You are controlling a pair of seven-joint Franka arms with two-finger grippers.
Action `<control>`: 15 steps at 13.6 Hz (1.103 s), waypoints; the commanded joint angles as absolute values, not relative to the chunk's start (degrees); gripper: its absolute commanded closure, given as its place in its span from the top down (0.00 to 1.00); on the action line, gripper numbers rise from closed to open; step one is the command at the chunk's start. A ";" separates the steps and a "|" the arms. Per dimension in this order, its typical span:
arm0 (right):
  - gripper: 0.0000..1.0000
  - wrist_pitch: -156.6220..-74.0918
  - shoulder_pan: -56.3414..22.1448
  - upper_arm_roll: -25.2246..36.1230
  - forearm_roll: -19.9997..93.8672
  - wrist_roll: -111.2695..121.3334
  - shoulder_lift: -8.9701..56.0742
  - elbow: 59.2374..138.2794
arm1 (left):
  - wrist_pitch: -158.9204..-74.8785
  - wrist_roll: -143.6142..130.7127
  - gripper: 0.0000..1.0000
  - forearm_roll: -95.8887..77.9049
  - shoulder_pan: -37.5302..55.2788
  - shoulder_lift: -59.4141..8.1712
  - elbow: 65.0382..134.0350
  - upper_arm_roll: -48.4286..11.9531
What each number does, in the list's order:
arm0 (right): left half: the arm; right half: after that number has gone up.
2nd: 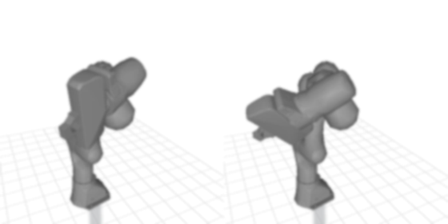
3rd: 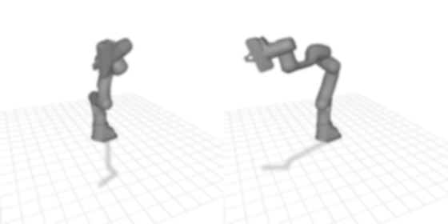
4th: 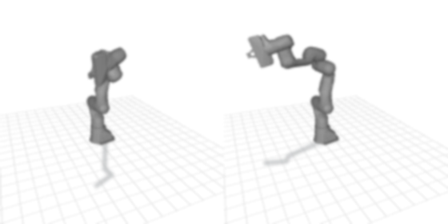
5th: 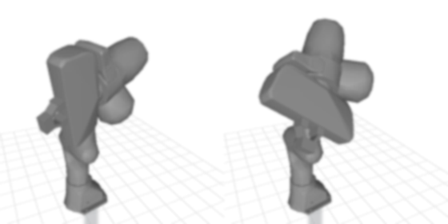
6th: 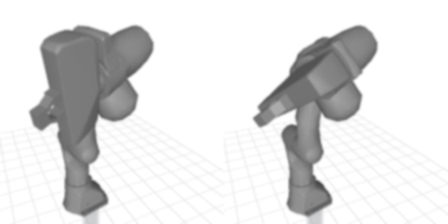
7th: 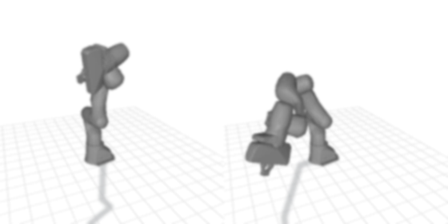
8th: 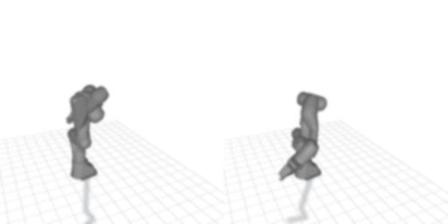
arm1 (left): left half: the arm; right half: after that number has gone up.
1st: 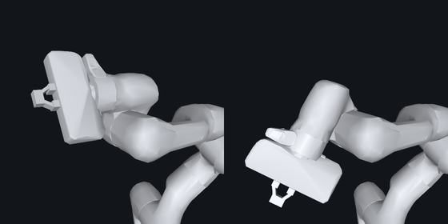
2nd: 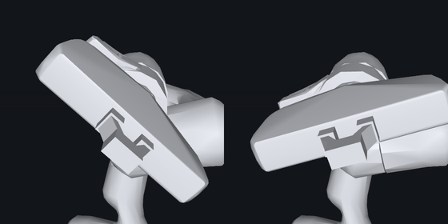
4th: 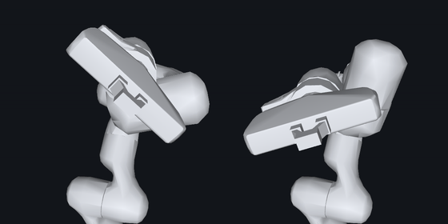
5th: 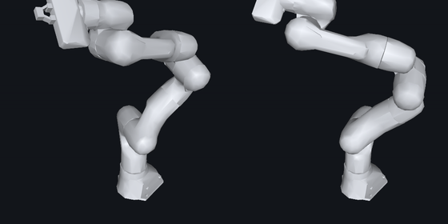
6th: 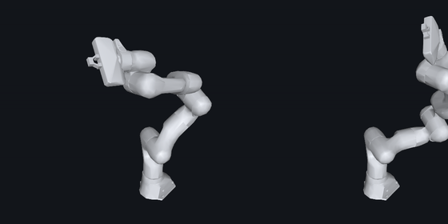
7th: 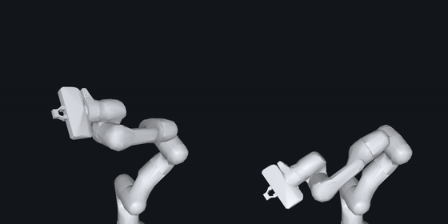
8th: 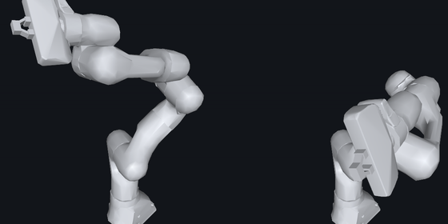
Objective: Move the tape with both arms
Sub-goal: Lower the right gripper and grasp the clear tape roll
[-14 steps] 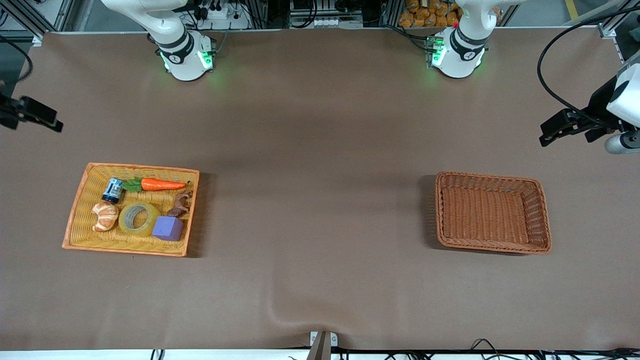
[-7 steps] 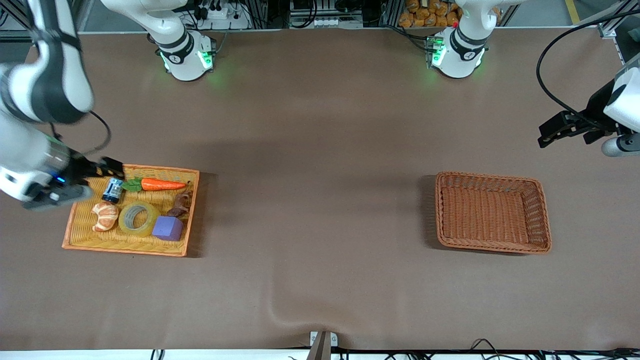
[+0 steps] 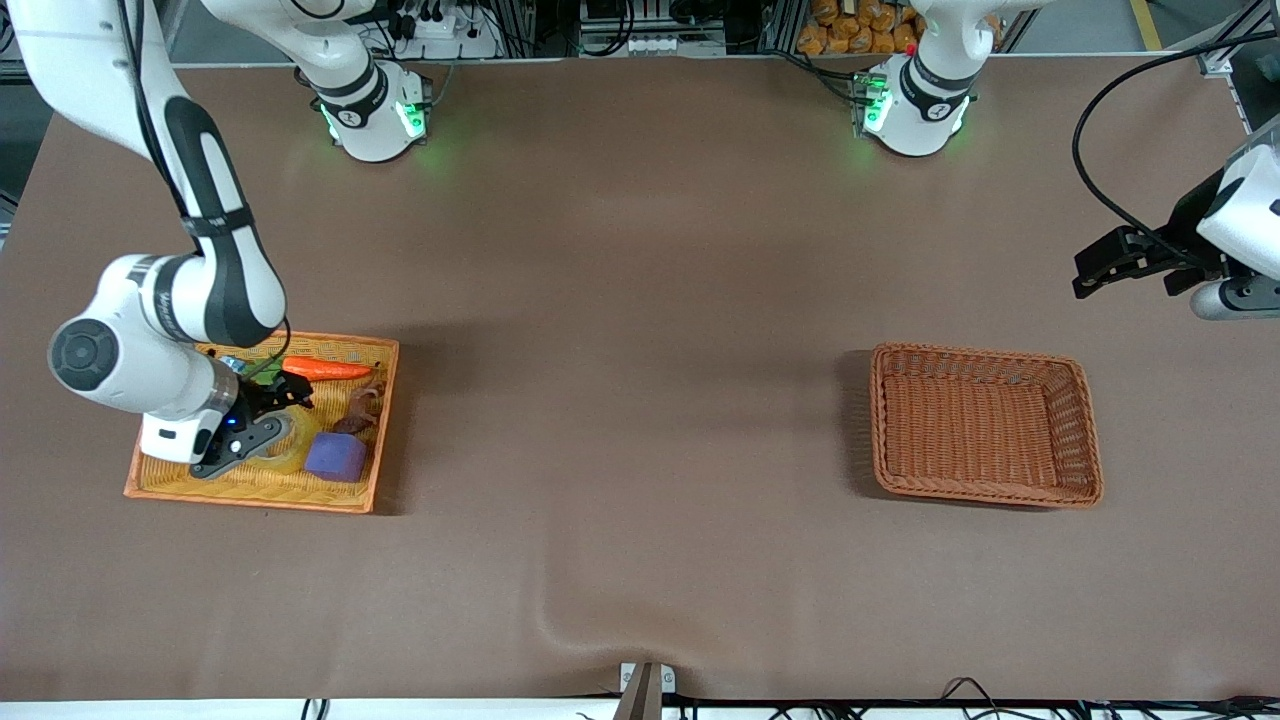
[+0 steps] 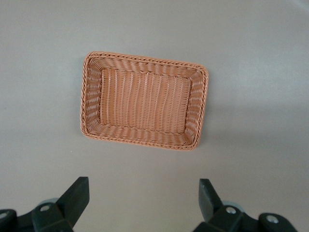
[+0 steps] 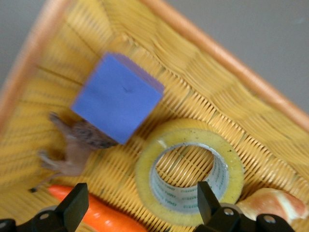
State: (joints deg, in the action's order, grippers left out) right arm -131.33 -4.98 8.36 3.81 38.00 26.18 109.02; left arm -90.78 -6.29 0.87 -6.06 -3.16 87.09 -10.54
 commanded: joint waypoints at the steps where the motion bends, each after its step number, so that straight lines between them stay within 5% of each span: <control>1: 1.00 -133.24 -4.22 8.09 5.62 39.82 28.29 108.64 | -89.74 -5.01 1.00 0.26 -6.42 -3.34 86.13 -10.55; 6: 0.97 -133.59 -4.22 8.09 5.71 40.52 31.11 108.28 | -89.74 -4.83 1.00 -0.09 -6.50 -3.34 86.13 -10.46; 9: 0.67 -133.59 -3.87 8.00 5.71 40.52 31.72 108.19 | -89.74 -4.83 1.00 0.18 -6.50 -3.34 86.22 -10.46; 12: 0.11 -133.33 -3.95 8.00 6.94 40.52 31.82 108.19 | -89.74 -4.83 1.00 0.09 -6.50 -3.34 86.22 -10.46; 13: 0.00 -133.16 -3.96 8.00 6.94 40.52 31.73 108.11 | -89.74 -4.83 1.00 0.00 -6.50 -3.34 86.13 -10.46; 15: 0.00 -132.11 -4.48 8.09 6.94 40.26 31.12 107.58 | -89.91 -4.92 1.00 -0.18 -6.50 -3.51 86.22 -10.46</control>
